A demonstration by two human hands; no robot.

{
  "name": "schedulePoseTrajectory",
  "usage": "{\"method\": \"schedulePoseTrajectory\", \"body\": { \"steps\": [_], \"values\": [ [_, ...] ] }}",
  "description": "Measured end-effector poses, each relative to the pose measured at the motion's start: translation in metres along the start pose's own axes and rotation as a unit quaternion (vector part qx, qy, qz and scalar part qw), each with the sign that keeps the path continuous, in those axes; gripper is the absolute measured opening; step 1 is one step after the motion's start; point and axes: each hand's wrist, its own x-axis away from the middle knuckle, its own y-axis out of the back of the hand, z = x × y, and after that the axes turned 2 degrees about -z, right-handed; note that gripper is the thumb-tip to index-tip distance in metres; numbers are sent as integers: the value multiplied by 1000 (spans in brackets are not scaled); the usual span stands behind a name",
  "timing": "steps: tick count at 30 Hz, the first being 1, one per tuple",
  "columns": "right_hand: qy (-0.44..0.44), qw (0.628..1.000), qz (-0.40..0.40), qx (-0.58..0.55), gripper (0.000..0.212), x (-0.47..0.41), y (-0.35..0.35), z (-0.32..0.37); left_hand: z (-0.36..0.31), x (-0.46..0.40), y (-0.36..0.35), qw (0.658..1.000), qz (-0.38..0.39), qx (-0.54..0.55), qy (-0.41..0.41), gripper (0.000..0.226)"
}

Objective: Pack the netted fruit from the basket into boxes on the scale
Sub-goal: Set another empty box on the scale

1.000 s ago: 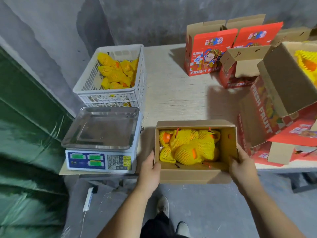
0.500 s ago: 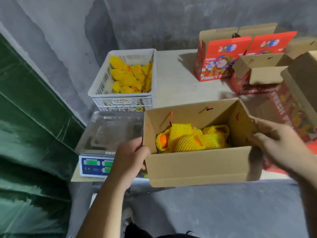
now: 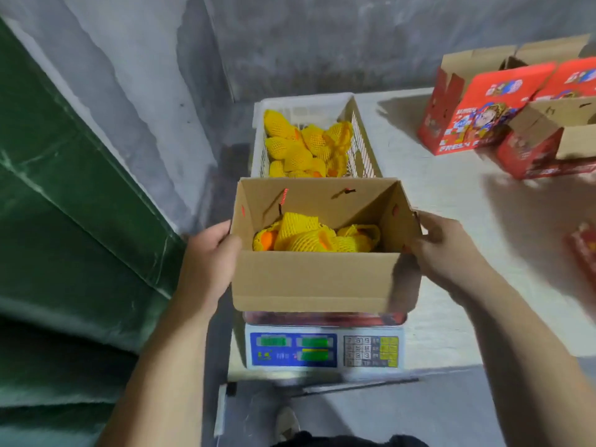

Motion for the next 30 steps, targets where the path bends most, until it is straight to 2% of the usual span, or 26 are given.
{"method": "schedulePoseTrajectory", "body": {
  "steps": [3,6,8,10,13,15,17,20,24,27,30],
  "values": [
    [-27,998,-47,21,30,7,-22,-4,21,-16,16,995,93,-22,35,42],
    [-66,993,-99,-7,25,15,-22,-1,34,-15,22,990,130,18,53,25],
    [-78,990,-119,-17,34,17,-21,1,43,-7,23,992,108,33,61,15],
    [-63,989,-129,31,45,26,-25,6,54,7,24,996,57,33,52,13],
    [33,982,-132,132,53,59,-45,17,67,33,23,998,-34,42,14,10],
    [89,980,-117,137,52,88,-62,20,74,52,22,997,-58,45,4,11],
    [113,985,-63,116,50,115,-75,18,78,71,20,998,-39,50,22,12],
    [102,990,33,94,38,150,-84,8,81,103,12,995,26,55,78,17],
    [75,987,94,104,38,172,-83,-5,87,142,0,990,62,25,128,22],
    [28,990,92,100,44,180,-82,-10,92,160,5,990,65,4,129,23],
    [16,989,96,107,36,185,-78,-14,93,168,14,991,49,1,121,23]
  ]
}}
